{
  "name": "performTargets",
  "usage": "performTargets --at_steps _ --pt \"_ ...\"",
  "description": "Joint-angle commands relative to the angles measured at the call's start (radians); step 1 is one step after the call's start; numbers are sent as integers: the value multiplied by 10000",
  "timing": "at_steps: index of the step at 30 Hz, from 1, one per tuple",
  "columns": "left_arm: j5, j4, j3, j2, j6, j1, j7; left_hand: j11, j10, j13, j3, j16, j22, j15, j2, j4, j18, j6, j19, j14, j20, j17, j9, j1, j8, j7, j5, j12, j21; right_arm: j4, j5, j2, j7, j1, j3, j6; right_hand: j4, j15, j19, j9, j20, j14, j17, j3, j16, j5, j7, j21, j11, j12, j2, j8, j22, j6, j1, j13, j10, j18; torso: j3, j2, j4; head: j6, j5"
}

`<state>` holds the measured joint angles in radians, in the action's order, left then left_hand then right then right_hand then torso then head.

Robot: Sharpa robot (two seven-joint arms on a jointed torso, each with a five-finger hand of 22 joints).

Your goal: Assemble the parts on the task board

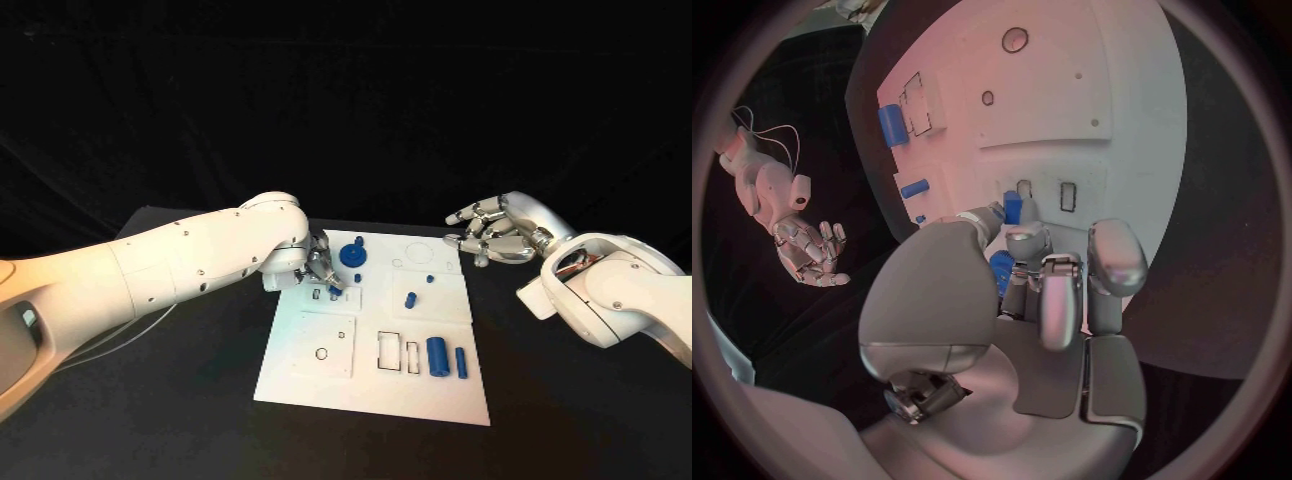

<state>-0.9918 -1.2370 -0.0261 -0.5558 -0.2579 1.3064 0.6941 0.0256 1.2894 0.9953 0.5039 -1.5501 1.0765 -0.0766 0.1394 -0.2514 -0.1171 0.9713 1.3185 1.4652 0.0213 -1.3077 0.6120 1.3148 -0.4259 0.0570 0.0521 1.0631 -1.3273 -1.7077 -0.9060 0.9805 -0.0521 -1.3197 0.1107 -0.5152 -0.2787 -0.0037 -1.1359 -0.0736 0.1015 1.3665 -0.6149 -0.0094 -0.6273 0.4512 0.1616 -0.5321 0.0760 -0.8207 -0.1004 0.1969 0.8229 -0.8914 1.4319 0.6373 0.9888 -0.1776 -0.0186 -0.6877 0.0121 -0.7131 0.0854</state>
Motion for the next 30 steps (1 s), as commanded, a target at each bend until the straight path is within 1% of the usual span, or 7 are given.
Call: performTargets --at_steps 1,9,13,16,20,27,30 --pt "370 -205 16 -129 530 6 157 -3 80 12 793 -33 42 -50 40 631 187 173 76 976 -13 -2366 65 -230 -51 -109 5 60 -66 14 -63 -9 -25 5 4 153 25 14 -57 11 30 27 -12 31 24 54 -9 53 -14 50 -12 62 -9 8 4 -8 -74 -47 11 -3 -12 3 7" --pt "598 -731 23 -507 1070 5 195 24 201 108 1312 -42 127 -77 191 956 201 228 120 981 -27 -2382 205 -589 -111 -138 3 160 -109 43 -63 -20 -12 13 10 155 25 14 -57 11 30 27 -12 31 24 54 -9 53 -14 50 -12 62 -9 8 4 -8 -74 -47 -11 -9 -7 -34 29" --pt "598 -846 23 -595 1149 -1 222 27 211 117 1341 -44 126 -79 199 974 201 233 120 982 -29 -2384 215 -618 -116 -141 3 169 -109 62 -63 -33 -5 22 13 159 25 14 -57 11 30 27 -12 31 24 54 -9 53 -14 50 -12 62 -9 8 4 -8 -74 -47 -4 -7 -3 -50 46" --pt "553 -875 21 -608 1161 -11 234 27 211 117 1341 -44 126 -79 199 974 201 233 120 982 -29 -2384 215 -618 -116 -141 3 169 -109 71 -63 -43 0 28 15 162 25 14 -57 11 30 27 -12 31 24 54 -9 53 -14 50 -12 62 -9 8 4 -8 -74 -47 -3 -4 -6 -56 49" --pt "385 -888 19 -593 1186 -33 250 27 211 117 1341 -44 126 -79 199 974 201 233 120 982 -29 -2384 215 -618 -116 -141 3 169 -109 76 -63 -54 7 32 16 164 25 14 -57 11 30 27 -12 31 24 54 -9 53 -14 50 -12 62 -9 8 4 -8 -74 -47 -16 -4 0 -71 64" --pt "34 -882 17 -550 1176 -120 251 35 244 143 1445 -45 170 -87 235 1052 209 246 143 983 -35 -2386 252 -723 -129 -150 1 194 -131 87 -63 -66 55 39 17 114 15 20 -55 13 34 17 -15 32 63 76 -4 85 -8 67 -18 70 -28 11 -5 -40 -87 -45 -22 3 1 -92 80" --pt "-60 -866 17 -530 1156 -149 248 38 252 151 1463 -46 175 -89 247 1073 210 251 145 983 -37 -2387 260 -740 -134 -154 1 203 -133 87 -63 -69 78 41 17 89 9 29 -44 14 41 -7 -17 34 115 97 0 127 -1 85 -26 82 -51 12 -10 -76 -106 -43 -7 -6 2 -89 94"
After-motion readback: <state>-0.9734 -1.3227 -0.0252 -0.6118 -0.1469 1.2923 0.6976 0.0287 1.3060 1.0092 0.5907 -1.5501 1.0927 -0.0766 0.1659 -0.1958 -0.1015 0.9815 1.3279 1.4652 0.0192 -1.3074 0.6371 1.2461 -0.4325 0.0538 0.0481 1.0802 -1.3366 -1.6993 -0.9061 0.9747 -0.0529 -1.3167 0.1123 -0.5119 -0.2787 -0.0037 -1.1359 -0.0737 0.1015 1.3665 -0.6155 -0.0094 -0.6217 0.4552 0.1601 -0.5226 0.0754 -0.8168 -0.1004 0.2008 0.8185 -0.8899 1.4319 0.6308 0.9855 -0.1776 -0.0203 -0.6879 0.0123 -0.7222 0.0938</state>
